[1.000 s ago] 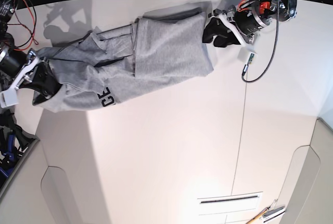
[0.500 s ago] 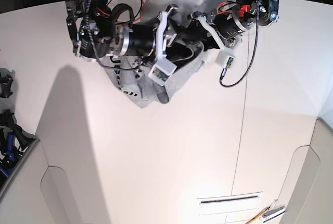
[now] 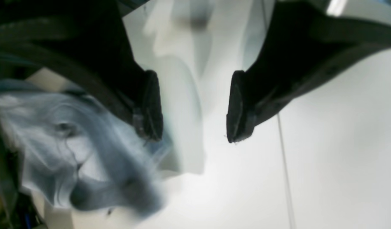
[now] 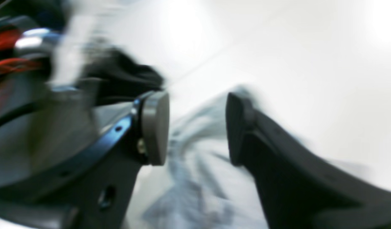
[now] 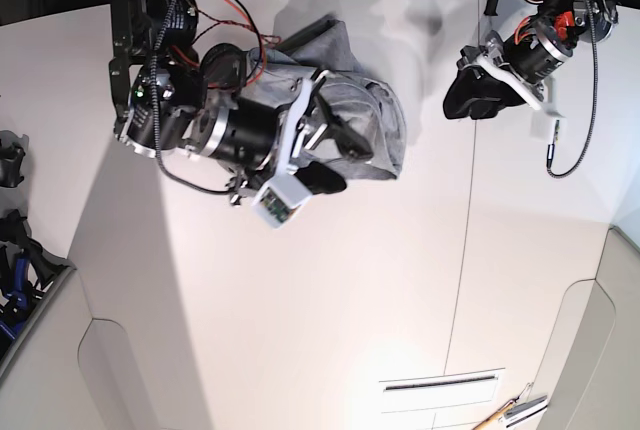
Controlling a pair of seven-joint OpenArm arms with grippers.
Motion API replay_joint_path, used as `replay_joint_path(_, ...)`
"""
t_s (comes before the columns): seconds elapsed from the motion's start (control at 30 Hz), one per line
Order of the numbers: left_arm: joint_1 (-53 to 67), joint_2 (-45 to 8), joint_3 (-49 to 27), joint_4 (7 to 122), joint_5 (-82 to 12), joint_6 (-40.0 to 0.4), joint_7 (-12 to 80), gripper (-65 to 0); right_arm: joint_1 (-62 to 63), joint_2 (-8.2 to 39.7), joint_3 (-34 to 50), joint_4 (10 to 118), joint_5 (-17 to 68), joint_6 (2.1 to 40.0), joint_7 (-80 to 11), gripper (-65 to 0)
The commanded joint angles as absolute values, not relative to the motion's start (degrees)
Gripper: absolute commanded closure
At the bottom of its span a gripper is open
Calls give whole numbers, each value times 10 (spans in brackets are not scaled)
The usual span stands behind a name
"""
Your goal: Fold the T-shirt properly
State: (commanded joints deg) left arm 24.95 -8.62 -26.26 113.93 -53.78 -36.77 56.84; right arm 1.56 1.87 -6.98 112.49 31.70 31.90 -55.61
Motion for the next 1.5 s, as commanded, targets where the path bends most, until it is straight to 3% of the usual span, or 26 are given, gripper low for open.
replay_joint_path(0.07, 261, -86, -263, 1173, -540, -369, 568, -354, 14, 19, -29, 1121, 299, 312, -556, -176)
replay_joint_path(0.13, 264, -86, -263, 1190, -547, -369, 568, -354, 7, 19, 8, 1121, 302, 312, -595, -5)
replay_joint_path(0.27, 264, -86, -261, 1192, -559, -369, 568, -354, -53, 22, 71, 1121, 381, 324, -630, 0)
replay_joint_path(0.4, 263, -86, -258, 1192, -559, -369, 556, -354, -127, 22, 60, 1109, 406, 339, -613, 0)
replay_joint_path(0.73, 257, -89, -258, 1193, -551, -369, 556, -354, -187, 22, -178, 1077, 414, 345, -628, 0)
replay_joint_path(1.03, 257, -97, -259, 1193, -597, -385, 564, -354, -159, 22, -99, 1183, 409, 345, -613, 0)
replay_joint_path(1.2, 257, -97, -246, 1193, -607, -388, 564, -354, -121, 22, -50, 1191, 407, 343, -619, 0)
replay_joint_path(1.23, 256, -97, -242, 1193, -601, -388, 564, -354, -121, 22, -42, 1191, 407, 343, -619, -4)
replay_joint_path(1.3, 256, -97, -237, 1193, -587, -388, 559, -355, -121, 22, -32, 1191, 392, 343, -617, -214)
replay_joint_path(1.37, 256, -97, -236, 1193, -582, -388, 555, -354, -121, 23, -33, 1189, 337, 344, -607, -347)
replay_joint_path(1.5, 256, -97, -236, 1193, -582, -388, 555, -354, -121, 68, -70, 1166, 245, 343, -540, -356)
